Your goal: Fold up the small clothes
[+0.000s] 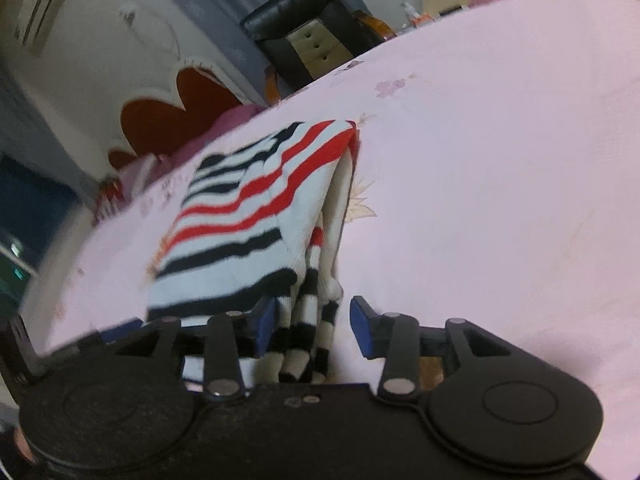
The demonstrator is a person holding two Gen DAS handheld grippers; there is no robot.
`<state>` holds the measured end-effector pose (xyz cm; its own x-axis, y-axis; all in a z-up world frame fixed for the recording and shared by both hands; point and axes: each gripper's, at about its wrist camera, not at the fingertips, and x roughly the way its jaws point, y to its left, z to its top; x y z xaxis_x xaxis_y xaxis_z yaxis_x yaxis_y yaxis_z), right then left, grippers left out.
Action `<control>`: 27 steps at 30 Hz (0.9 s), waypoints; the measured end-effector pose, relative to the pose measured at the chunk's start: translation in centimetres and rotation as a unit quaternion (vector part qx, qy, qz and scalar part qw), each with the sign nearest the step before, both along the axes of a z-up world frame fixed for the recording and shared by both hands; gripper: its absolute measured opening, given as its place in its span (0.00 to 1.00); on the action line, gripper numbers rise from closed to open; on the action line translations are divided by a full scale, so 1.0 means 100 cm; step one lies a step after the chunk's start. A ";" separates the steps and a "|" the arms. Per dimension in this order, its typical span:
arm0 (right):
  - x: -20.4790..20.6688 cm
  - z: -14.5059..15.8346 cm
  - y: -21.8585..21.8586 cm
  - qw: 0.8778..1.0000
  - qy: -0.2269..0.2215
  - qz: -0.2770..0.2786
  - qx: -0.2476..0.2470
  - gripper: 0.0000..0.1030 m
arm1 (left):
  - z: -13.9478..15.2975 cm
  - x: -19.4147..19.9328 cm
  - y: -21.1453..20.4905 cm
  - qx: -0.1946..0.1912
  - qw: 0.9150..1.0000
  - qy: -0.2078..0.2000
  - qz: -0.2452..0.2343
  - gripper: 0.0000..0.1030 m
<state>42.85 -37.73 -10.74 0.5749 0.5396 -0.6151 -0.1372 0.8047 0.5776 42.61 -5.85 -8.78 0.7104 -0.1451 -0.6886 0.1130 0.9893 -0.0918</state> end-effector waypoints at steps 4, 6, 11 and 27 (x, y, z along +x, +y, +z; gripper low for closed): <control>0.013 -0.006 -0.007 0.998 0.014 -0.006 0.053 0.45 | 0.000 0.017 0.026 -0.114 0.993 0.026 0.006 0.89; 0.020 -0.009 -0.008 0.998 0.017 -0.010 0.062 0.48 | -0.006 0.029 0.042 -0.193 0.980 0.046 0.005 0.89; 0.041 -0.020 -0.010 0.996 0.036 -0.007 0.083 0.55 | -0.023 0.057 0.054 -0.257 0.963 0.084 -0.016 0.89; 0.090 -0.043 0.015 0.988 0.059 0.055 0.134 0.53 | -0.035 0.105 0.031 -0.269 0.954 0.116 -0.060 0.89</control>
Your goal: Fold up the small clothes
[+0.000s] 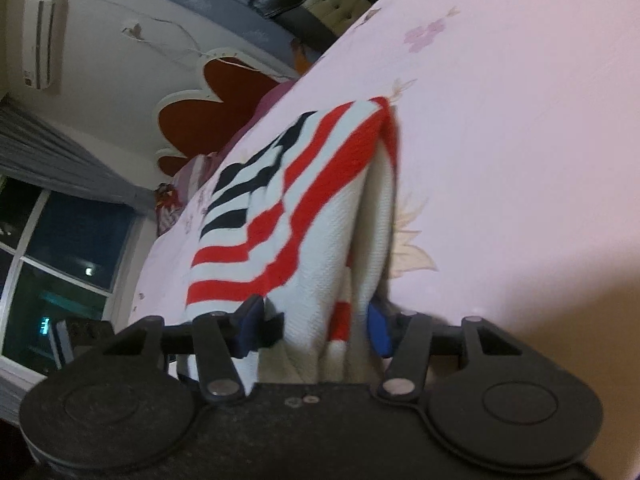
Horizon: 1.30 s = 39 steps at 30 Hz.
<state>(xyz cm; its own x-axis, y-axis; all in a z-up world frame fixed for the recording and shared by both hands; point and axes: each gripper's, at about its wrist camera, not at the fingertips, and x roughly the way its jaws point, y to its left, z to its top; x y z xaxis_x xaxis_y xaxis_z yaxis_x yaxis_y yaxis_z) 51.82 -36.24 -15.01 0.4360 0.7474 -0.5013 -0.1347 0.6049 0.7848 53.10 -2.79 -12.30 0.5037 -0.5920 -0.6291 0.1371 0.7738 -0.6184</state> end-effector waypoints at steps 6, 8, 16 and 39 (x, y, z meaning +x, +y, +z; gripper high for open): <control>-0.002 -0.009 -0.010 1.000 0.004 -0.001 0.030 0.39 | 0.002 0.001 -0.008 0.023 1.000 -0.004 -0.004 0.89; 0.000 -0.003 -0.003 1.000 -0.003 0.000 0.008 0.39 | 0.005 0.003 -0.023 0.061 0.998 -0.013 -0.011 0.88; -0.017 0.036 0.030 0.990 -0.084 0.024 -0.115 0.32 | 0.029 -0.010 -0.043 0.118 0.991 -0.057 -0.020 0.57; -0.083 0.120 0.062 0.959 -0.194 0.003 -0.207 0.32 | 0.090 -0.064 -0.045 0.092 0.985 -0.136 -0.045 0.55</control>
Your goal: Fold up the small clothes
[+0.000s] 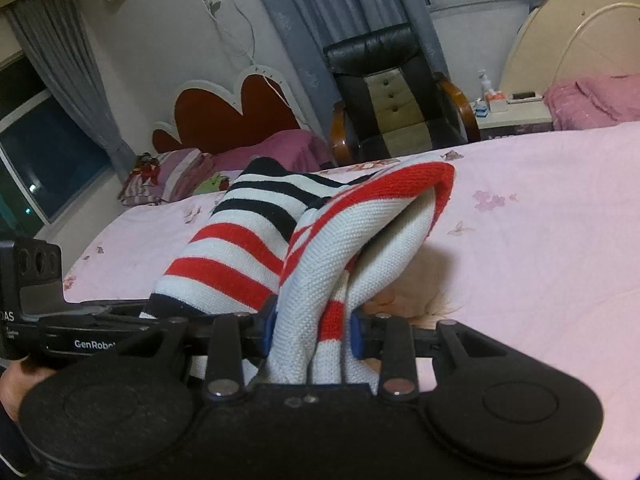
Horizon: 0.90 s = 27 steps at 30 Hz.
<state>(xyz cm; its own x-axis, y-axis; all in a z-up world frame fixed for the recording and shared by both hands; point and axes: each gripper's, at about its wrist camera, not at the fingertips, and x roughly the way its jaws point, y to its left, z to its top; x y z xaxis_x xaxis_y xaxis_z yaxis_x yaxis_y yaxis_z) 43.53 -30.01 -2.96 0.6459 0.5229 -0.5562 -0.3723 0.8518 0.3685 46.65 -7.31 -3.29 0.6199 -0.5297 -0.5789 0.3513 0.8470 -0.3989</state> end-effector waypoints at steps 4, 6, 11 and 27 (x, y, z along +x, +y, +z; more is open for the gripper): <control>-0.008 0.004 0.030 1.000 -0.005 -0.004 -0.014 0.32 | 0.003 -0.010 0.035 -0.008 1.000 -0.003 -0.007 0.55; -0.015 0.006 0.053 1.000 -0.007 -0.003 -0.016 0.32 | 0.005 -0.015 0.059 -0.005 1.000 -0.005 -0.007 0.55; -0.017 0.005 0.118 1.000 -0.009 0.011 -0.013 0.32 | 0.008 -0.031 0.135 0.003 1.000 -0.006 0.008 0.55; -0.013 -0.035 0.306 0.996 0.018 0.083 -0.016 0.32 | -0.039 -0.066 0.325 -0.005 0.997 0.029 0.068 0.55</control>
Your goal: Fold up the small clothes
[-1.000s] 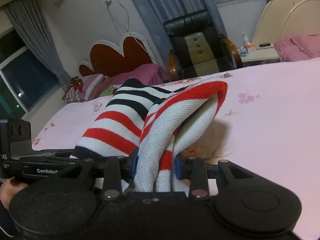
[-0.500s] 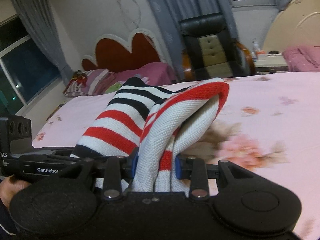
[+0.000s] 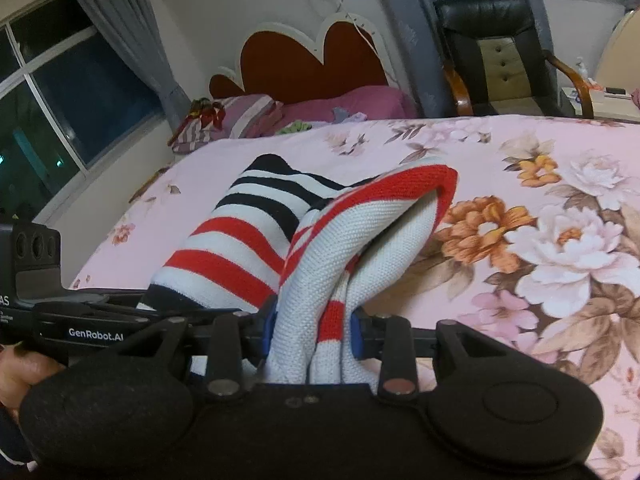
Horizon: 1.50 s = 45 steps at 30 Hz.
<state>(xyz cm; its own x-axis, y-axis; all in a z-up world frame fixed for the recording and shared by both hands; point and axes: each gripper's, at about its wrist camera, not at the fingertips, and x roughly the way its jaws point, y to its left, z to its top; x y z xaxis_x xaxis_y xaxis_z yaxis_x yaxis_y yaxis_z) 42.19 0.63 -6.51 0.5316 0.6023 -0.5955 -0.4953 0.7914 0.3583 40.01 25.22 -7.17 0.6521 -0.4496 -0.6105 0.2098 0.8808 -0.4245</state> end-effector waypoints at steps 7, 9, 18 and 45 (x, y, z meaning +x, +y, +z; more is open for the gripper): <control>0.004 -0.016 0.009 1.000 0.014 -0.016 -0.019 0.33 | -0.031 0.012 -0.003 -0.009 1.000 0.007 -0.007 0.56; 0.010 -0.034 0.003 0.999 0.033 -0.029 -0.024 0.34 | -0.047 0.015 0.006 -0.028 0.999 0.020 0.010 0.59; 0.019 -0.070 -0.031 0.990 0.104 -0.070 0.058 0.47 | -0.056 0.012 0.016 -0.056 0.998 0.014 0.010 0.77; 0.040 -0.026 0.000 0.991 -0.031 -0.079 -0.106 0.18 | -0.016 0.040 -0.024 0.126 0.990 -0.057 -0.021 0.68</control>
